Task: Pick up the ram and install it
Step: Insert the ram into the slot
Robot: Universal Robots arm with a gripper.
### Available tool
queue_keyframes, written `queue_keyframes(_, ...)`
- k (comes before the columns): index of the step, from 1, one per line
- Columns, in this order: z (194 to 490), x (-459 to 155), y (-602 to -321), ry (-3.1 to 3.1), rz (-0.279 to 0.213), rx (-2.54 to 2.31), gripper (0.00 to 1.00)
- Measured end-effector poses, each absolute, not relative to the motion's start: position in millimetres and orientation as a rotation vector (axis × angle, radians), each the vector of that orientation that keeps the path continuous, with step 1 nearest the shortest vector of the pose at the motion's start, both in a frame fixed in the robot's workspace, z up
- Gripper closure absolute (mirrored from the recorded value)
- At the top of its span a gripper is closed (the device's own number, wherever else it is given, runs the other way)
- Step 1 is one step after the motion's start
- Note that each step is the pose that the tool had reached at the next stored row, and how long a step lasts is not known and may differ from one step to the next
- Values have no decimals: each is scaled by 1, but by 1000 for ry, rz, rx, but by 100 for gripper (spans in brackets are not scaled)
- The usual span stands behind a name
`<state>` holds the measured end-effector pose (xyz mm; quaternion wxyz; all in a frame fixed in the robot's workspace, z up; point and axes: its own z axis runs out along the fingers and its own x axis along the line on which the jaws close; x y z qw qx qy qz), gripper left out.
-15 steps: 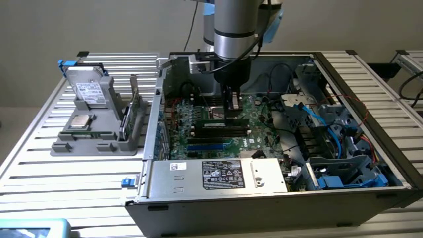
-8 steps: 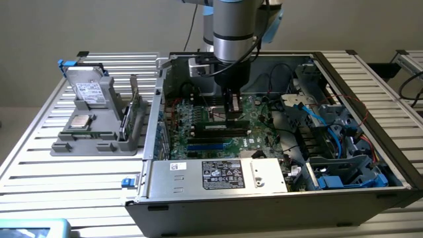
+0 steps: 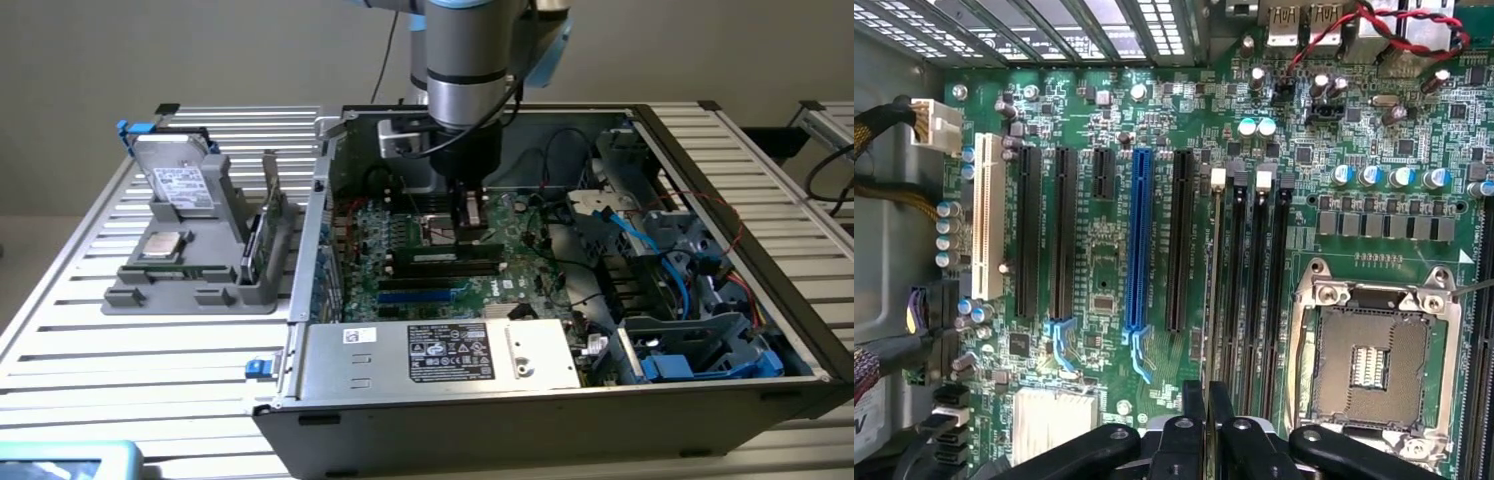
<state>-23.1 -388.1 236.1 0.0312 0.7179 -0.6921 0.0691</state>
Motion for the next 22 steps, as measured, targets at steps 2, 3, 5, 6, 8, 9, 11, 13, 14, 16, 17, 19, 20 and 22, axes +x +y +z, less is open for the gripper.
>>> queue_keyframes(2, 236, -24, -388, -2137, 213, 2206, 86)
queue_keyframes(3, 236, -25, -388, -2141, 213, 2202, 86)
queue_keyframes(5, 235, -25, -388, -2148, 213, 2195, 86)
queue_keyframes(6, 235, -25, -388, -2151, 212, 2192, 86)
queue_keyframes(8, 235, -25, -388, -2155, 212, 2187, 86)
queue_keyframes(9, 235, -25, -388, -2155, 211, 2187, 86)
queue_keyframes(11, 234, -25, -388, -2156, 209, 2187, 86)
queue_keyframes(13, 234, -25, -388, -2157, 203, 2189, 86)
queue_keyframes(14, 234, -25, -388, -2159, 199, 2190, 86)
queue_keyframes(16, 234, -25, -389, -2162, 189, 2194, 86)
queue_keyframes(17, 234, -25, -390, -2163, 185, 2195, 86)
queue_keyframes(19, 233, -25, -392, -2162, 182, 2194, 86)
queue_keyframes(20, 233, -25, -394, -2162, 181, 2194, 86)
queue_keyframes(22, 233, -24, -395, -2159, 179, 2197, 86)
